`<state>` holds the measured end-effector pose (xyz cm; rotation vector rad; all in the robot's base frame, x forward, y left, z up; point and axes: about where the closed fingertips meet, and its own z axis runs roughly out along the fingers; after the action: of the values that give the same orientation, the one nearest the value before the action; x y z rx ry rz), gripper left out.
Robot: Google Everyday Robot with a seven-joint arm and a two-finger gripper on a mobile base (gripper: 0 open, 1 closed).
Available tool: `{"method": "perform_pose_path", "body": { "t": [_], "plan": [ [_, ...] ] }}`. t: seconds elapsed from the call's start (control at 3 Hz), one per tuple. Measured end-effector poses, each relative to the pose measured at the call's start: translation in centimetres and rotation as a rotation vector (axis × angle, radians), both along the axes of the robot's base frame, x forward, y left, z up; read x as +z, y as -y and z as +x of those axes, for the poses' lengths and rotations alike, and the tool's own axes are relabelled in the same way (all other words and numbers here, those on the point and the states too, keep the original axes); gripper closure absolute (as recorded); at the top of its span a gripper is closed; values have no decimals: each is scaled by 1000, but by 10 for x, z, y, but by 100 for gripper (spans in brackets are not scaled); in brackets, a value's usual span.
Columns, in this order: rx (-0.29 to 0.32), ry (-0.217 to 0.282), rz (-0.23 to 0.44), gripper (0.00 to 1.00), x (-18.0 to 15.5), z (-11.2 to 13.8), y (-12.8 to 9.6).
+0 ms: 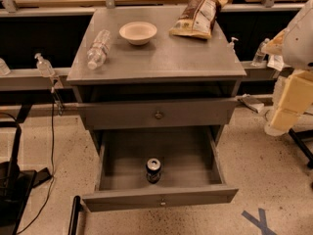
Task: Pick pepsi can from middle drawer and place on counter
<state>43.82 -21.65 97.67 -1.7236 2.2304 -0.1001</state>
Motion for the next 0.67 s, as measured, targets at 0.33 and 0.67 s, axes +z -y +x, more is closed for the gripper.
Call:
{"method": "perform_pose_path", "body": {
  "t": [0.33, 0.67],
  "plan": [
    [0, 3, 3, 0, 0, 1, 0],
    [-1, 32, 41, 0, -8, 6, -3]
  ]
}}
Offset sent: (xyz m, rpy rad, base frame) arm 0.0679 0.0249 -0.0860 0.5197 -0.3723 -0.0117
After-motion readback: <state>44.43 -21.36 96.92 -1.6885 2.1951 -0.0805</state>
